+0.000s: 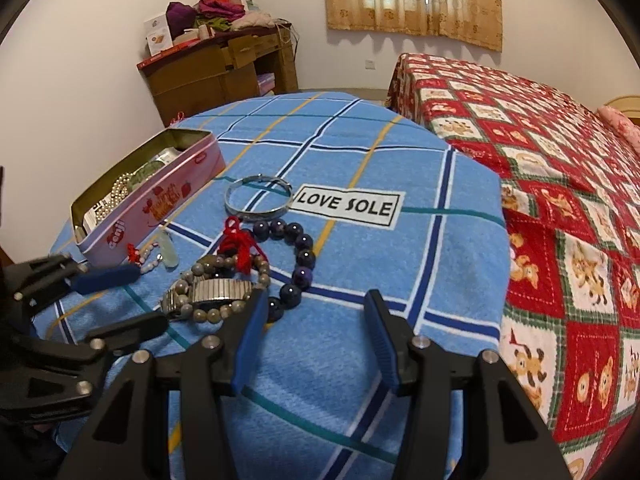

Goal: Organize jewelry
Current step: 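Grasp the red-tasseled item with the left tool while the right tool grasps the grey bead bracelet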

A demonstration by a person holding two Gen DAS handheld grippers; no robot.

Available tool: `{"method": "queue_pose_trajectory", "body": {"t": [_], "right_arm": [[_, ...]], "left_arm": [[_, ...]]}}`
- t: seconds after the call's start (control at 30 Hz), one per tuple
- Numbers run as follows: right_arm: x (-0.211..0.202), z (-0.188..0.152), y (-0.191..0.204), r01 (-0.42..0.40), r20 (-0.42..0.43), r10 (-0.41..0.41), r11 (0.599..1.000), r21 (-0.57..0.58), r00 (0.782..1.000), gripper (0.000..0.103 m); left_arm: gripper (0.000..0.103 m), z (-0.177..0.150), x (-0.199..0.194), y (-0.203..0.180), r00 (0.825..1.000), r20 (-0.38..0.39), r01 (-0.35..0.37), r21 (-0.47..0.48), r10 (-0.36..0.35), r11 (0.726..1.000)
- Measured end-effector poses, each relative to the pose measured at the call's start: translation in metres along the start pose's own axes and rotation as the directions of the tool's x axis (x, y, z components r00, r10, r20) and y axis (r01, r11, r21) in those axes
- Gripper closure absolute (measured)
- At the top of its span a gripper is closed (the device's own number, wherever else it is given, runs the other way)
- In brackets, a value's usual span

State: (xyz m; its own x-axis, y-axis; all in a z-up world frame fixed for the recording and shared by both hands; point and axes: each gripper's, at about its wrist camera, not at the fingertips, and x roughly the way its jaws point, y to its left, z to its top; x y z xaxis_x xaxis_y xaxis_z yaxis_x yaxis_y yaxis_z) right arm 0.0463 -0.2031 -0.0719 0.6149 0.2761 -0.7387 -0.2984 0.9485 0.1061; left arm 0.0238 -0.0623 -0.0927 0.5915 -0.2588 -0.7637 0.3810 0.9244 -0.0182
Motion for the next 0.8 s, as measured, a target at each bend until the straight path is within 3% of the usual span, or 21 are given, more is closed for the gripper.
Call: {"method": "queue_pose_trajectory", "body": {"t": [0.13,0.6,0.7,0.8], "right_arm": [[0.002,0.0,0.001,0.0,0.002,0.0,1.0,0.01,1.0,0.05],[0.006,0.002,0.004,-0.011,0.007,0.011,1.0,0.021,1.0,0.049],[0.008,0.005,0.015,-0.035,0.011,0.035,0.999,-0.008,0.999,0.049],[0.011,0.007,0.024,-0.048,0.011,0.048,0.998,-0.034,0.999,0.049]], "left_arm": [[0.083,0.004,0.011,0.005,0.999,-0.016,0.031,-0.022,-0.032,0.999],[0.09,0.0,-0.02,0.054,0.997,0.074,-0.006,-0.182,0.02,0.983],[0.099,0.0,-0.014,0.06,0.998,0.058,-0.008,-0.2,0.02,0.98],[0.1,-0.001,-0.014,0.06,0.998,0.065,-0.002,-0.205,0.016,0.979]]}}
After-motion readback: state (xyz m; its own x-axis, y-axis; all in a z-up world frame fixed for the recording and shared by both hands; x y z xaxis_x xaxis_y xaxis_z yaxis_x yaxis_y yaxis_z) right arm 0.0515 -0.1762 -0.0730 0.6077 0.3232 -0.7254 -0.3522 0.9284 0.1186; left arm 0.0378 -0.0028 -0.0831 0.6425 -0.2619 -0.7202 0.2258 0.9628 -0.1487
